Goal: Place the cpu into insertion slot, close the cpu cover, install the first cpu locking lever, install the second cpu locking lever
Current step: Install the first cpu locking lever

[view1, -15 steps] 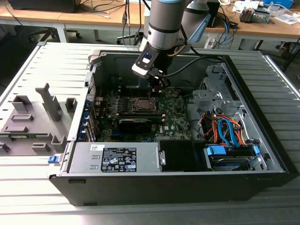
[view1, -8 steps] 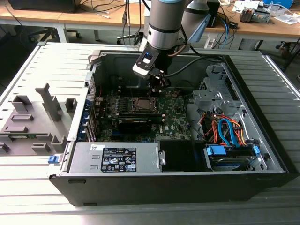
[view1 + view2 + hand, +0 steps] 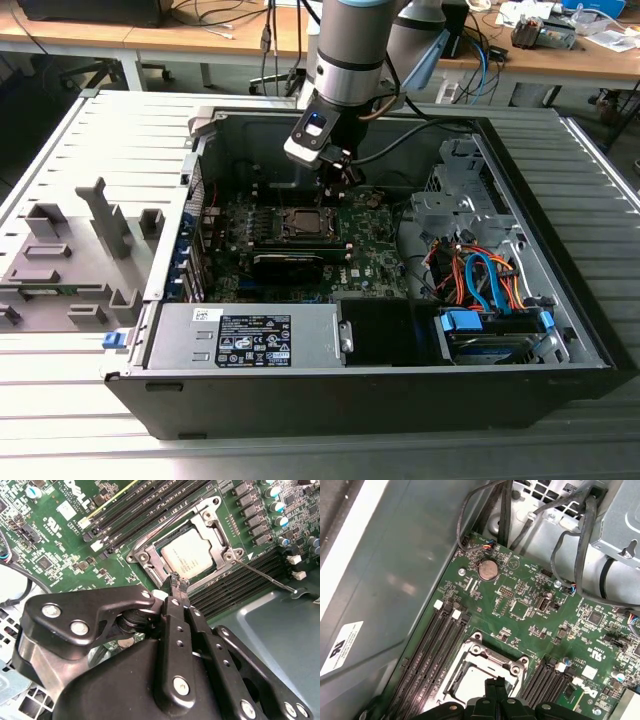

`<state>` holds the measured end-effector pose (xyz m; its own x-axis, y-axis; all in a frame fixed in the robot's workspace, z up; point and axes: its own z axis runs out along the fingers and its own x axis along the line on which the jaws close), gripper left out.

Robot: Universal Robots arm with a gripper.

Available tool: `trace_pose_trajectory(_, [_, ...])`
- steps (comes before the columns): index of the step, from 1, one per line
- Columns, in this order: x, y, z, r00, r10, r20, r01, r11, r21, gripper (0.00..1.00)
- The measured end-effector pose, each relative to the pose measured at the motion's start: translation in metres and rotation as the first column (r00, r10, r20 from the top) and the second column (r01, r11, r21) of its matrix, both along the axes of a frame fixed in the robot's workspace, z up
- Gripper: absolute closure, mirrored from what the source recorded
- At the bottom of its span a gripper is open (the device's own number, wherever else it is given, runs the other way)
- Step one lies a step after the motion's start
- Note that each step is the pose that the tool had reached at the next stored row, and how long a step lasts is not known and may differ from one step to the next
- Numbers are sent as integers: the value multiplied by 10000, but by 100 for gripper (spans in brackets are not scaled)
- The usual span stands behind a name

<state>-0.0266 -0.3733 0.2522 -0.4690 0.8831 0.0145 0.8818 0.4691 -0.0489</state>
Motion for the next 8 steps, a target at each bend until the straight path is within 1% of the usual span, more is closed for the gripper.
trace_pose_trajectory(8, [0, 0, 0, 9997, 228, 0, -228, 9997, 0, 89])
